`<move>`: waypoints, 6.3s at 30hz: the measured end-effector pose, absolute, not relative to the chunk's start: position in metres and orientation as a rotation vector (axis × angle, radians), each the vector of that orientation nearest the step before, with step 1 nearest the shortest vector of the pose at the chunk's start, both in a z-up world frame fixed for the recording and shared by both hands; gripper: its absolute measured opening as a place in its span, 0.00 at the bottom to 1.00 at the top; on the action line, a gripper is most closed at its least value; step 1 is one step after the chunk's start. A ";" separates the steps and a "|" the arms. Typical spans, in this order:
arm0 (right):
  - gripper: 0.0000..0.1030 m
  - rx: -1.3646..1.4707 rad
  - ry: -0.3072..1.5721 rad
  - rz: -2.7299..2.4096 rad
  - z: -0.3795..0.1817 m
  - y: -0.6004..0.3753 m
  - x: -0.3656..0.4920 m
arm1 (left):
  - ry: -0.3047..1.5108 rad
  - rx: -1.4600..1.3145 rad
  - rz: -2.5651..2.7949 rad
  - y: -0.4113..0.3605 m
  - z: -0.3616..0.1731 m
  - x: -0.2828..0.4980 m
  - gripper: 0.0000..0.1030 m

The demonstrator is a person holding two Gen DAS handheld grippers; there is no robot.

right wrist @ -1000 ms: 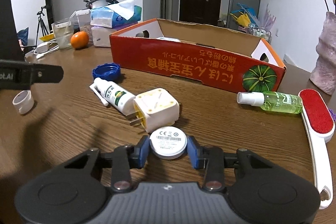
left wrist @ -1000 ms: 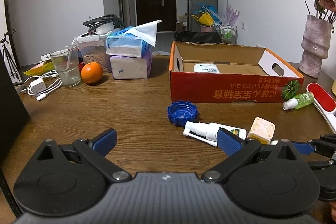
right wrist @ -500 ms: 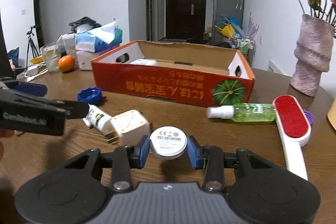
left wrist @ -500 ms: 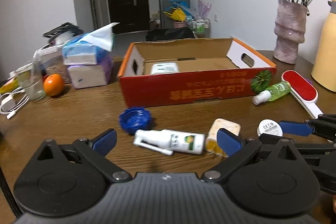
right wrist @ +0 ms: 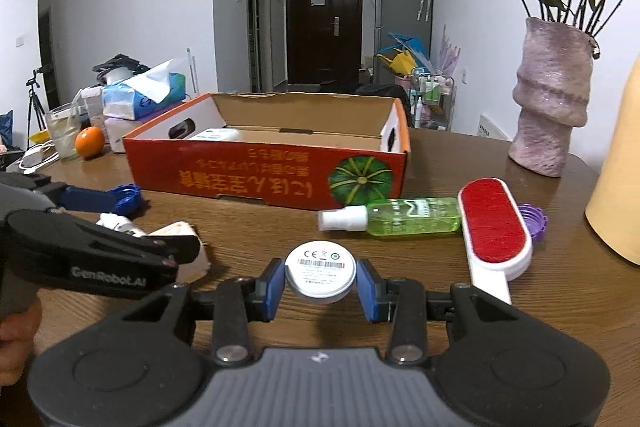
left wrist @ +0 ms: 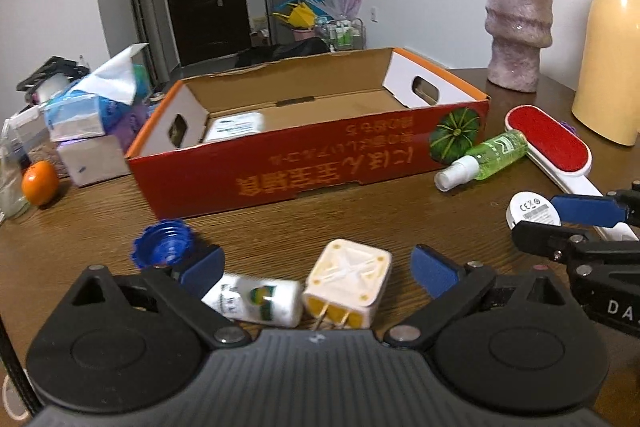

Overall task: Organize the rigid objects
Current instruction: 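Grasp the white plug adapter with the left tool, then carry the plug adapter with the left tool while the right tool carries the tin toward the cardboard box, then open the left tool to drop the plug adapter while the right tool drops the tin into the box, then move both tools back from the box toward the table, left tool toward the grey tape roll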

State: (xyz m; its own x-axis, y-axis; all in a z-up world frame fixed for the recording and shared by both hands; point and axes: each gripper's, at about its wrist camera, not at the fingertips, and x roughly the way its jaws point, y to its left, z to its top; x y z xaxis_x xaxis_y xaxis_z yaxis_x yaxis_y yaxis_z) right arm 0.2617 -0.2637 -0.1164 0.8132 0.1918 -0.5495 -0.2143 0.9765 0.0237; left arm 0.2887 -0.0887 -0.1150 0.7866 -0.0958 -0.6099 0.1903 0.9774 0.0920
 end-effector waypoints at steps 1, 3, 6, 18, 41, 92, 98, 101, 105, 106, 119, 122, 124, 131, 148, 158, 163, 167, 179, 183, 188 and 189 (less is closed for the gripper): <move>0.37 -0.040 0.583 0.215 -0.117 -0.266 0.262 | 0.652 0.152 -0.160 -0.090 -0.116 0.291 0.94; 0.37 -0.041 0.584 0.211 -0.118 -0.269 0.263 | 0.662 0.152 -0.178 -0.094 -0.120 0.295 0.87; 0.37 -0.045 0.587 0.209 -0.119 -0.272 0.264 | 0.682 0.158 -0.212 -0.100 -0.126 0.300 0.76; 0.37 -0.063 0.596 0.214 -0.122 -0.276 0.264 | 0.730 0.135 -0.249 -0.102 -0.138 0.305 0.60; 0.37 -0.057 0.571 0.227 -0.117 -0.276 0.260 | 0.689 0.068 -0.248 -0.102 -0.124 0.281 0.38; 0.37 0.058 0.387 0.215 -0.069 -0.236 0.287 | 0.427 -0.101 -0.113 -0.057 -0.040 0.293 0.39; 0.37 0.069 0.376 0.206 -0.067 -0.230 0.310 | 0.420 -0.113 -0.098 -0.055 -0.039 0.313 0.39; 0.37 0.072 0.375 0.199 -0.067 -0.229 0.321 | 0.417 -0.117 -0.092 -0.054 -0.039 0.325 0.39; 0.37 0.076 0.378 0.192 -0.070 -0.228 0.338 | 0.414 -0.116 -0.083 -0.054 -0.040 0.342 0.39; 0.37 0.076 0.378 0.191 -0.070 -0.227 0.342 | 0.412 -0.115 -0.081 -0.054 -0.040 0.345 0.39; 0.37 0.067 0.375 0.175 -0.078 -0.221 0.390 | 0.403 -0.102 -0.058 -0.056 -0.043 0.395 0.39; 0.37 0.065 0.376 0.169 -0.079 -0.220 0.400 | 0.406 -0.100 -0.051 -0.056 -0.045 0.407 0.39; 0.37 0.065 0.375 0.164 -0.080 -0.220 0.406 | 0.409 -0.095 -0.042 -0.057 -0.047 0.414 0.39; 0.37 0.088 0.401 0.153 -0.084 -0.222 0.428 | 0.428 -0.087 -0.019 -0.054 -0.057 0.438 0.39; 0.38 0.072 0.461 0.138 -0.098 -0.222 0.449 | 0.461 -0.066 -0.023 -0.055 -0.068 0.456 0.45; 1.00 0.045 0.456 0.077 -0.102 -0.222 0.447 | 0.446 -0.088 0.058 -0.046 -0.067 0.453 1.00; 1.00 0.049 0.455 0.070 -0.101 -0.225 0.446 | 0.451 -0.076 0.072 -0.048 -0.068 0.452 1.00; 1.00 0.047 0.453 0.065 -0.101 -0.226 0.444 | 0.451 -0.076 0.076 -0.048 -0.067 0.450 1.00; 1.00 0.028 0.445 0.072 -0.097 -0.225 0.437 | 0.438 -0.075 0.099 -0.044 -0.062 0.437 1.00; 1.00 0.014 0.434 0.074 -0.093 -0.224 0.429 | 0.432 -0.087 0.105 -0.039 -0.058 0.429 1.00; 1.00 0.001 0.427 0.080 -0.090 -0.223 0.420 | 0.428 -0.092 0.113 -0.034 -0.054 0.418 1.00; 1.00 -0.001 0.427 0.082 -0.090 -0.222 0.418 | 0.427 -0.093 0.114 -0.033 -0.054 0.416 1.00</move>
